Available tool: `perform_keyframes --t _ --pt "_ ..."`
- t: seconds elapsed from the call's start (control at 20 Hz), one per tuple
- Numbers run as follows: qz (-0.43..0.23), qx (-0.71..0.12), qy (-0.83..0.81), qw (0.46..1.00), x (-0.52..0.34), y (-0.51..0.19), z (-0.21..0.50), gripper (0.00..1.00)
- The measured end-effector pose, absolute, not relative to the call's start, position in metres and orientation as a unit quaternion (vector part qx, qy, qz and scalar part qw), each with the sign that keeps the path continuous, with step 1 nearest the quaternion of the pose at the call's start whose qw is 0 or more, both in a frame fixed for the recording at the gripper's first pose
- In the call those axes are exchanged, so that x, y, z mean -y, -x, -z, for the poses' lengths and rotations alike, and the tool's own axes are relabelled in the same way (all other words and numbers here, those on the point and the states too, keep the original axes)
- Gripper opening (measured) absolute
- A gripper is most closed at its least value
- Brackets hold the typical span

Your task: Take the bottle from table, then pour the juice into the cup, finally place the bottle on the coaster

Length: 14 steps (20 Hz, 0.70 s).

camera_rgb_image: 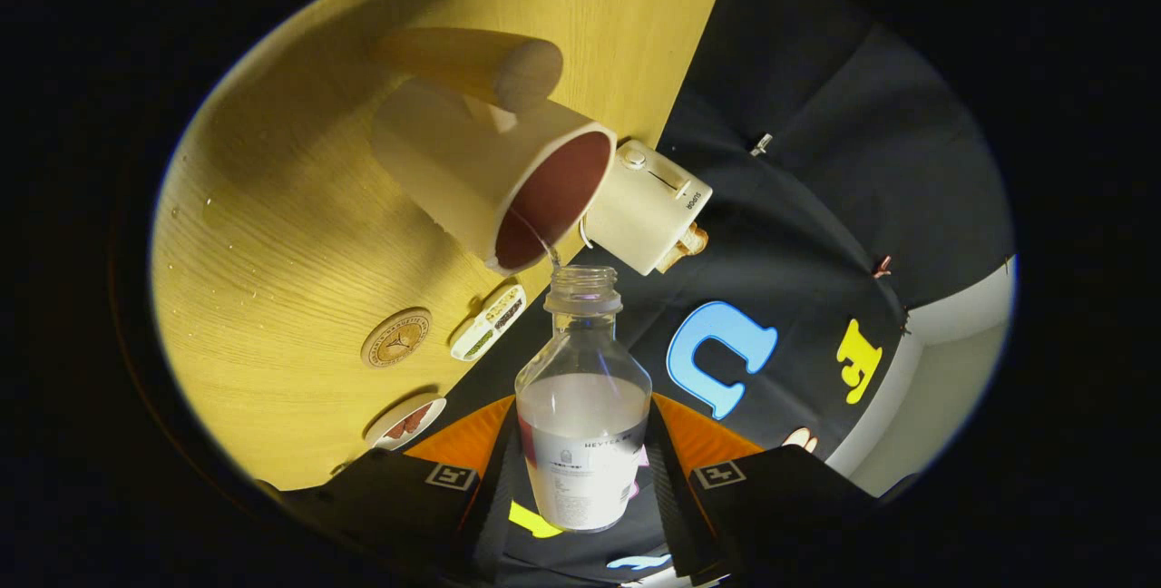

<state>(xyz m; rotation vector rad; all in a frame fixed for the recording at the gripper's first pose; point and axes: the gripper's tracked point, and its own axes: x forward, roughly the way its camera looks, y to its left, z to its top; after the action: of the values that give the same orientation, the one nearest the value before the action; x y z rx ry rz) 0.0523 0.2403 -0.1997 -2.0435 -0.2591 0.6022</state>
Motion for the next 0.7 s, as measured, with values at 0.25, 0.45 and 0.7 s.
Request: perform_keyframes --t 0.25,0.45,0.7 --pt "-0.256 0.128 0.846 0.451 -0.249 -0.051 0.198 0.71" --pt "-0.262 0.147 0.853 0.427 -0.259 -0.05 0.195 0.71" --pt "-0.26 0.175 0.857 0.409 -0.27 -0.052 0.189 0.71"
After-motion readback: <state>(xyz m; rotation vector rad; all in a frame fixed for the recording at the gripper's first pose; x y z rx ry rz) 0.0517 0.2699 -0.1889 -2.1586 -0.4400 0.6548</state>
